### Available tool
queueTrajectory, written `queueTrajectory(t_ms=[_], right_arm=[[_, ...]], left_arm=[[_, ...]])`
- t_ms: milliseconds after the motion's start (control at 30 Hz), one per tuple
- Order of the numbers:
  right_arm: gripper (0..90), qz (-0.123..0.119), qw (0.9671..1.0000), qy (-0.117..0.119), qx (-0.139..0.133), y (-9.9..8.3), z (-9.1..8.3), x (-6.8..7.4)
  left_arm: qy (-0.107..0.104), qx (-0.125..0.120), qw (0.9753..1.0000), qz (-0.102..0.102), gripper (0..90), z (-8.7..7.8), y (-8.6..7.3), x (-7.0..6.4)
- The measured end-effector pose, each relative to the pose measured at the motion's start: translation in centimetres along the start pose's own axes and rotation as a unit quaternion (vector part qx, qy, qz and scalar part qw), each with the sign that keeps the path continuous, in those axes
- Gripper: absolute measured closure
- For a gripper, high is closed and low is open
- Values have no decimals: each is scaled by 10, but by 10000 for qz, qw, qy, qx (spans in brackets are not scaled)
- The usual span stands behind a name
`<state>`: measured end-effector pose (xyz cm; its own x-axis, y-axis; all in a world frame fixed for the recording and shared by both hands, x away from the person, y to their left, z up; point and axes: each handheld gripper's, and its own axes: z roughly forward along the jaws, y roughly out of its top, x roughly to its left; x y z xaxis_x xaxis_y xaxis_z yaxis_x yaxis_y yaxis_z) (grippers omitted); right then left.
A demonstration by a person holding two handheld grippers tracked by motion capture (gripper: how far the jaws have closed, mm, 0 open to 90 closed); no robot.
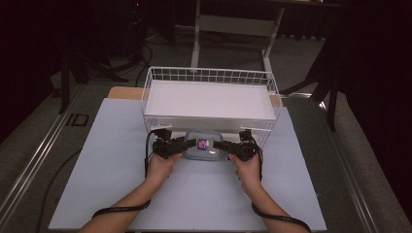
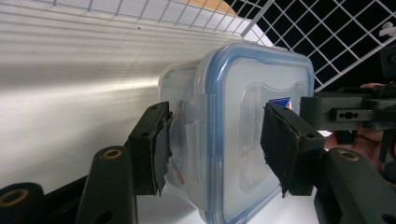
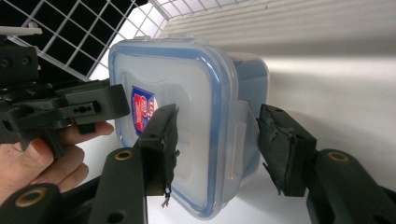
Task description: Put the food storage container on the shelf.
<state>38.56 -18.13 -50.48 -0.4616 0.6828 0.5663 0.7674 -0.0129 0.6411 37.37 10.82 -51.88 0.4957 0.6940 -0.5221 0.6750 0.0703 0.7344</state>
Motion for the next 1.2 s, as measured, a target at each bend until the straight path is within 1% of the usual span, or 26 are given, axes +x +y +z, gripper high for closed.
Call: queueTrajectory(t_ms=[100,167,233,300,333,367,433,500,533,600,633,667,700,733,767,800,833,867,933,1000,1033,1067,1100,1133,1167,1200], right_arm=[[487,-5,10000,-30,-34,0,2,-3],[487,151,9998,87,-139,2,4,-8],[487,117,9997,98,-166,5,5,-10],[486,100,9997,65,-208,7,6,-10],[484,265,9994,105,-215,9,8,-13],[481,325,9990,145,-264,9,8,-15],[478,387,9986,208,-304,9,10,-17],[471,414,9984,186,-349,10,11,-18],[469,238,9986,120,-460,10,13,-20],[445,18,9991,-92,-406,12,15,-18],[450,34,9994,-122,-329,12,15,-15],[450,-134,9990,-221,-374,13,18,-16],[450,-12,9995,-194,-259,13,18,-12],[450,-106,9992,-260,-286,13,19,-12],[449,-80,9991,-294,-292,12,20,-12],[442,-36,9991,-288,-320,11,21,-12],[443,17,9992,-227,-338,9,21,-13],[442,270,9990,-210,-302,8,21,-11],[442,236,9988,-259,-345,7,21,-9],[442,134,9986,-351,-379,6,20,-7],[441,75,9985,-367,-391,6,19,-6],[440,-11,9984,-391,-399,5,17,-4],[437,-64,9982,-446,-390,4,14,-1],[429,-284,9973,-457,-494,3,12,0],[425,-291,9974,-454,-481,2,8,3],[419,-452,9965,-476,-523,1,5,6]], left_arm=[[20,-48,10000,-38,446,3,0,2],[37,-178,9998,16,449,4,2,2],[-14,-241,9997,-81,449,6,2,5],[-39,-293,9996,-46,449,8,1,7],[-47,-322,9995,11,449,8,1,8],[-54,-355,9993,35,446,9,0,9],[-58,-422,9991,72,438,10,-2,10],[-69,-480,9988,77,432,11,-3,11],[-43,-479,9988,96,424,12,-3,12],[-52,-435,9990,79,402,14,-4,13],[-59,-442,9990,24,389,15,-4,14],[-38,-459,9989,20,388,16,-4,15],[-15,-503,9987,-107,388,16,-4,15],[34,-509,9986,-140,386,16,-4,16],[129,-559,9982,-161,384,16,-3,15],[202,-549,9983,10,386,15,-3,16],[234,-562,9981,127,388,15,-2,15],[265,-569,9979,155,387,15,-2,15],[376,-587,9974,183,387,14,-2,12],[489,-598,9968,214,384,12,-1,11],[509,-621,9965,236,374,10,-2,10],[458,-631,9965,298,374,7,-2,9],[440,-639,9962,392,350,4,-2,8],[395,-667,9957,512,314,1,-3,7],[377,-676,9949,649,299,-2,-3,5],[369,-679,9944,721,279,-5,-4,3]])
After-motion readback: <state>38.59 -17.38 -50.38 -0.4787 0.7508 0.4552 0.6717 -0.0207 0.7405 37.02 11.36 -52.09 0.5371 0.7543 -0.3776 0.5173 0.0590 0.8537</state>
